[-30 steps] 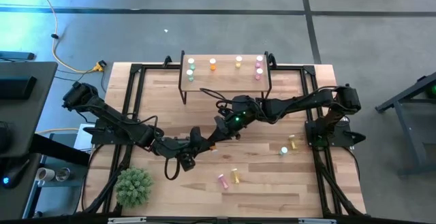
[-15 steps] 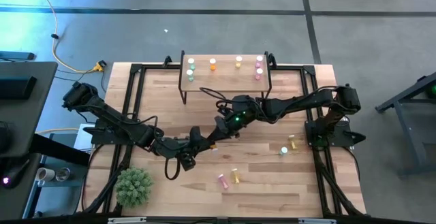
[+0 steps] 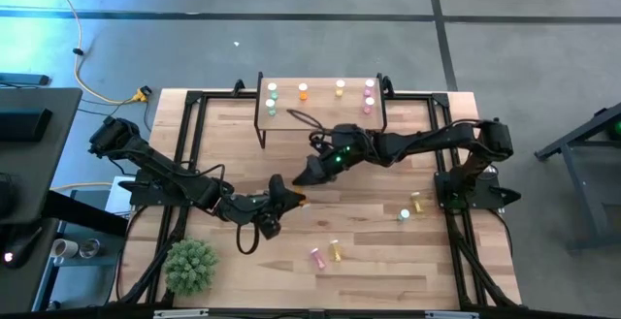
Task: Pick and place medicine bottles onto shelf by color
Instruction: Put the bottom orange pill bottle on the shelf aligned with the other orange pill bottle
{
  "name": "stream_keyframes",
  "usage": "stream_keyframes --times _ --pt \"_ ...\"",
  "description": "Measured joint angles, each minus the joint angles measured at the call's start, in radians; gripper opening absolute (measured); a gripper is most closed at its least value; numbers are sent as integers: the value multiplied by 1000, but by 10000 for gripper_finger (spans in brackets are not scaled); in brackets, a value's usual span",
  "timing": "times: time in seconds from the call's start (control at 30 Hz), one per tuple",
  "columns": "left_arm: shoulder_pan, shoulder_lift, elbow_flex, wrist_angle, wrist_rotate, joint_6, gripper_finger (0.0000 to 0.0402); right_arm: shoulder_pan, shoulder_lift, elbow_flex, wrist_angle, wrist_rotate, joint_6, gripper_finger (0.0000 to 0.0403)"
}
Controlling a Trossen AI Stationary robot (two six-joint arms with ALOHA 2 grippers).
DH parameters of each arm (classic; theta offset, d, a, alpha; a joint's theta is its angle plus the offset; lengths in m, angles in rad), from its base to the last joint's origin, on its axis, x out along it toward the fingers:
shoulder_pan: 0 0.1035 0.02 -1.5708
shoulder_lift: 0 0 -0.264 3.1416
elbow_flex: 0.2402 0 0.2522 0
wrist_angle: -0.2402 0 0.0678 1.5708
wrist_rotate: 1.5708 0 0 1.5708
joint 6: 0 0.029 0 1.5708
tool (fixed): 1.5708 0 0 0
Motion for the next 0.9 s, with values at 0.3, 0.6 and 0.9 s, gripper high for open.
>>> stream_keyframes --times 0.3,0.6,0.9 --pt "18 0 0 1 -156 -206 90 -110 0 0 14 -39 -249 172" --pt "86 0 0 1 -310 -407 90 -184 0 0 20 -67 -606 172" --pt "141 0 0 1 -301 -552 90 -299 -1 0 85 -65 -740 172"
